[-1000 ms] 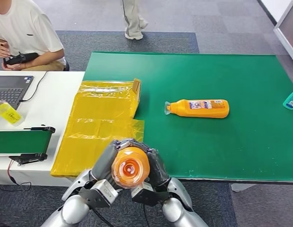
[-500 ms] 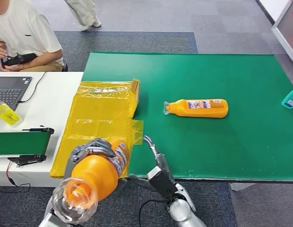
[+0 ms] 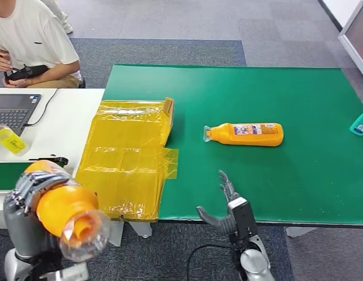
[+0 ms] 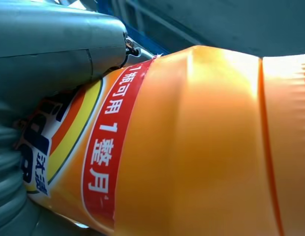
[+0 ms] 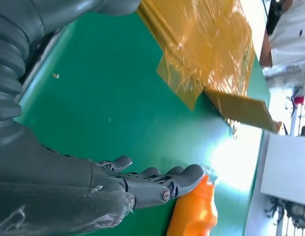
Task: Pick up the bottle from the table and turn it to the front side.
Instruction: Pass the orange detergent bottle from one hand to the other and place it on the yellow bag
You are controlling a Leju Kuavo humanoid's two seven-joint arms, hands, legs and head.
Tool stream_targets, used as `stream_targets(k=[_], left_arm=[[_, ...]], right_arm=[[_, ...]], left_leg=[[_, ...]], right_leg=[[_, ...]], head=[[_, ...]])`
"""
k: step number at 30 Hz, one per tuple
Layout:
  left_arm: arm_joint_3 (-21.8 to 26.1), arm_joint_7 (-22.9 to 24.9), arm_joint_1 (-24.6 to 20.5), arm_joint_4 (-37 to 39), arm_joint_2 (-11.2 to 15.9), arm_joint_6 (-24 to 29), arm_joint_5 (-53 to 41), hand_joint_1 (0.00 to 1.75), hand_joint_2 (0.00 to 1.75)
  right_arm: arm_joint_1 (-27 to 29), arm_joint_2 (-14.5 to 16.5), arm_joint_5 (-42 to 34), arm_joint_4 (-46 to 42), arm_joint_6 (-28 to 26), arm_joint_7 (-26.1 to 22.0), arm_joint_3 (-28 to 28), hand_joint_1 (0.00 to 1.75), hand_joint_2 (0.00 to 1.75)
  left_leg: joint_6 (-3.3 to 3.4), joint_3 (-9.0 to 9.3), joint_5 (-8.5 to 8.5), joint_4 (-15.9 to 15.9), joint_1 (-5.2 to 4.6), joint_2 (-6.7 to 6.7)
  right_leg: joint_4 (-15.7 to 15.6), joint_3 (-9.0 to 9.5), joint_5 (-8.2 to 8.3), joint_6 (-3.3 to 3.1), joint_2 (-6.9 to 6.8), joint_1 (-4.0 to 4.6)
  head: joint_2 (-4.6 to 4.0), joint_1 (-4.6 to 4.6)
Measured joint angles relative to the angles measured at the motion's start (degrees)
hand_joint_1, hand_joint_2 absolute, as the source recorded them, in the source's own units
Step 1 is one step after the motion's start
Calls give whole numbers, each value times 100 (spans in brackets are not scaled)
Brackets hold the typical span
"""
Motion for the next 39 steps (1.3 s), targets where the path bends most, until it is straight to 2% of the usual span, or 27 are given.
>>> stream_targets(k=[3,5,7,12,17,22,27,31,39], left_arm=[[488,501,-198,91,93,-535,-217,175,175],[726,652,-356,236,201,-1152,22,175,175],[905,765,-506,413,294,-1492,-12,175,175],[1176,1201,-1117,1167,563,-2002,-800,175,175],[1246,1313,-1790,2055,836,-2271,-1013,175,175],[1191,1426,-2356,2800,971,-2658,-1251,175,175],[943,1635,-2921,3698,975,-2767,-1573,175,175],[662,1799,-3304,4515,876,-2705,-1821,175,175],[275,1896,-3683,5653,585,-2535,-1931,175,175]], right_arm=[[-2,1,35,-58,103,6,-131,0,175],[-12,1,56,-62,167,3,-186,0,175],[-19,1,74,-63,231,0,-231,0,175],[-121,1,120,-32,379,4,-265,0,175],[-302,1,149,67,455,7,-265,0,175],[-462,3,166,209,559,10,-244,0,175],[-632,17,171,372,616,15,-166,0,175],[-764,40,173,513,632,24,-66,0,175],[-910,91,190,743,632,69,121,0,175]], left_leg=[[-1,1,7,0,0,0],[-1,1,11,0,1,0],[-1,0,12,0,1,0],[0,0,16,0,1,0],[-7,0,24,0,1,0],[-7,-3,25,0,1,0],[-7,-4,25,0,1,0],[-7,-5,26,1,1,0],[-7,-7,25,1,1,0]], right_leg=[[0,0,4,-2,0,1],[1,-1,8,-4,0,1],[2,-3,11,-6,0,1],[2,-2,13,-6,0,1],[4,-4,19,-10,0,1],[4,-8,19,-10,0,1],[4,-10,22,-10,1,1],[4,-11,24,-10,1,1],[5,-13,24,-10,1,0]], head=[[0,1],[0,0],[0,-1],[0,-1],[0,-1],[0,0],[0,1],[0,0],[0,-1]])
